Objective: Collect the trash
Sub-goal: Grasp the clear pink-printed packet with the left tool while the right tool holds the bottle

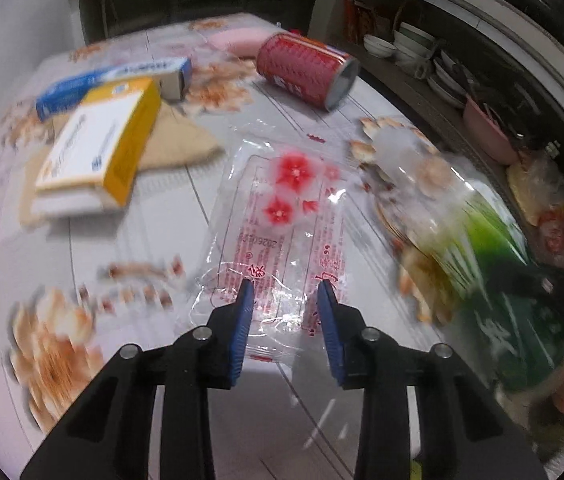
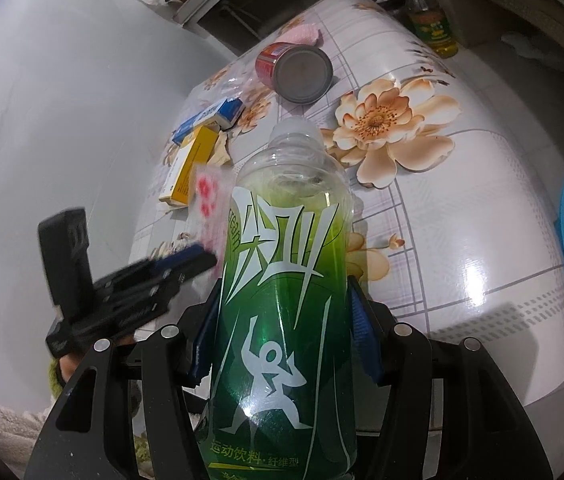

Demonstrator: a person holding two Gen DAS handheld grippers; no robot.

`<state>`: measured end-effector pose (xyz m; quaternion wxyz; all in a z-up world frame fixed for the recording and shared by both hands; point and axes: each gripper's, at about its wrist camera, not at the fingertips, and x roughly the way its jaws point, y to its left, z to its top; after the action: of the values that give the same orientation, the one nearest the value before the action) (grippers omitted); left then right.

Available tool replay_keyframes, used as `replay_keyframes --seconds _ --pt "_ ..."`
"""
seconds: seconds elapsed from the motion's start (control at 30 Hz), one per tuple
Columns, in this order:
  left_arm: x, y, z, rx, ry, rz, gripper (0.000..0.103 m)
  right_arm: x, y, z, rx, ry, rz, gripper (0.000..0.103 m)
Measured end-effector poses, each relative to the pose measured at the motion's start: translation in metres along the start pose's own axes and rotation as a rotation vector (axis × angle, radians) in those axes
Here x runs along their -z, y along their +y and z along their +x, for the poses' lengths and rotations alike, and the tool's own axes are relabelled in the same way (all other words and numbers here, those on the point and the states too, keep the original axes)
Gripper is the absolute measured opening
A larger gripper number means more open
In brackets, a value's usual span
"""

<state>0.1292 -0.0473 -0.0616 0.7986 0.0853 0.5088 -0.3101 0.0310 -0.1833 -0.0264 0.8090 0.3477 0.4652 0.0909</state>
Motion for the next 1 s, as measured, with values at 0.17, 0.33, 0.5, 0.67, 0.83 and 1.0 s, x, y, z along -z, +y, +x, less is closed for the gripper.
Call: replay_keyframes --seconds 0.17,0.33,0.5,0.67,0.83,1.0 --pt "0.014 -0.005 -0.025 0.100 -0.027 -0.036 0.036 0.000 -0.001 0.005 -0.002 0.013 0.005 0.054" --pt "0.008 0.002 -0.040 0.040 -0.113 -0.020 0.049 0.000 0.002 0.008 0.003 0.024 -0.003 0.054" --pt "0.001 0.024 -0.007 0.009 0.019 -0.103 0.049 -0.002 0.007 0.012 0.015 0.031 -0.017 0.054" --pt "0.006 0.029 -0.010 0.104 0.031 -0.157 0.049 0.000 0.020 0.020 0.023 0.045 -0.041 0.054" --pt "0.012 0.031 -0.011 0.231 0.055 -0.216 0.049 -0.001 0.029 0.030 0.024 0.054 -0.058 0.054" --pt "0.015 0.031 -0.009 0.358 0.058 -0.283 0.043 -0.003 0.034 0.036 0.036 0.051 -0.071 0.054"
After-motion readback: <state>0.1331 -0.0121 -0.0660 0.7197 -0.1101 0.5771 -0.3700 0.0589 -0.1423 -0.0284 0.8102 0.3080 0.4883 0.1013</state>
